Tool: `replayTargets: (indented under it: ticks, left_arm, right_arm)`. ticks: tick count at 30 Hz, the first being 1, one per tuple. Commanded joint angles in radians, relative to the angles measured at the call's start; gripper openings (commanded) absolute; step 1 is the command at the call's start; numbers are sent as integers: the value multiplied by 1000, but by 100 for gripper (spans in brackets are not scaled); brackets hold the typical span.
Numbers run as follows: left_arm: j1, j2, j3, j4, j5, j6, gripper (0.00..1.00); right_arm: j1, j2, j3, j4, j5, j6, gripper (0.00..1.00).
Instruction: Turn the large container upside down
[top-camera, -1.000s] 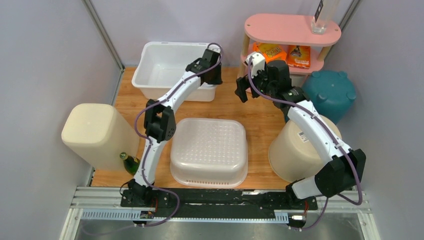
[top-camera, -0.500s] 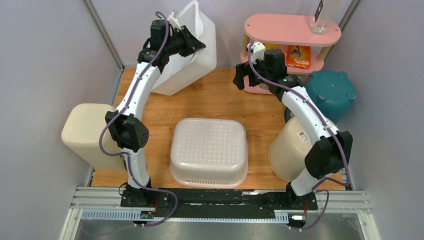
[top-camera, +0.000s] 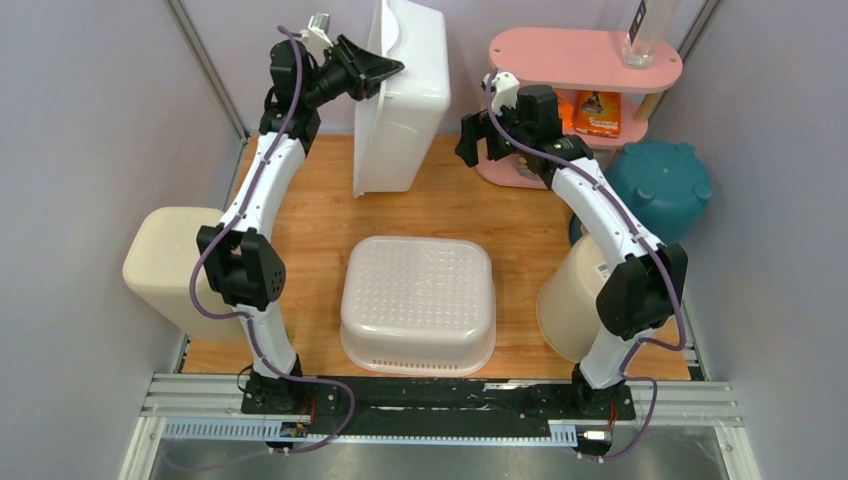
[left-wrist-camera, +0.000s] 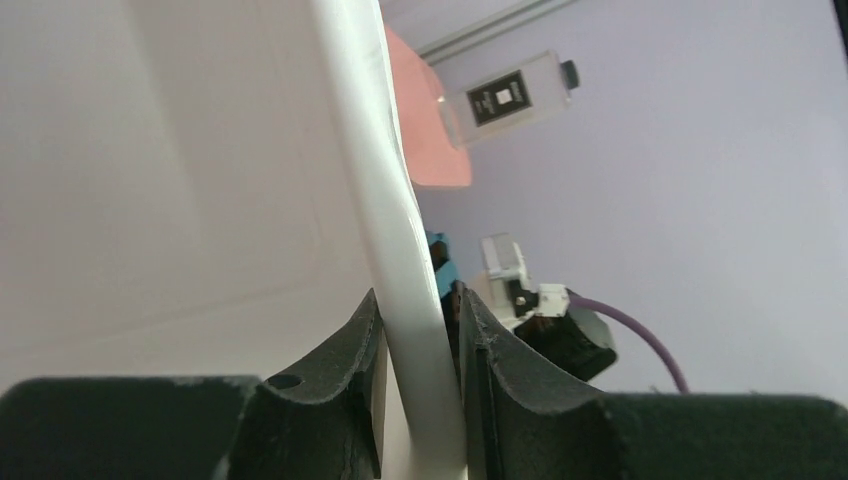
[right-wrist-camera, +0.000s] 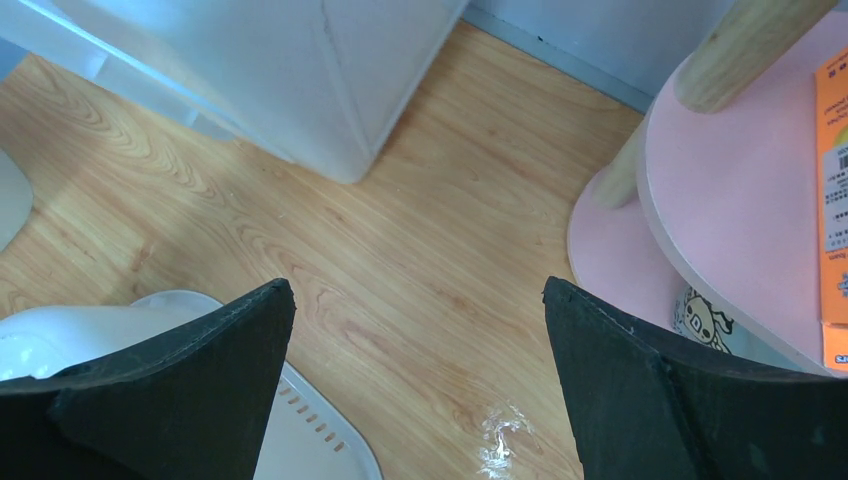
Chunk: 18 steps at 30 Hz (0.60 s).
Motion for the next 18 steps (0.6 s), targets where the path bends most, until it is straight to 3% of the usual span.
replayTargets:
  ticks: [1, 6, 8, 11, 18]
  left_arm:
    - [15, -124, 26, 413, 135, -145, 0]
    - [141, -199, 18, 418, 145, -203, 0]
    - [220, -243, -70, 360, 148, -211, 0]
    - [316, -308, -318, 227, 144, -256, 0]
    - [474, -370, -830, 425, 205, -345, 0]
  right_arm:
    - [13, 21, 59, 21, -3, -17, 99]
    - [13, 40, 90, 18, -2, -41, 99]
    - [13, 57, 110, 18, -7, -36, 99]
    - [13, 86, 140, 20, -20, -16, 99]
    - [12, 125, 163, 27, -53, 20, 98]
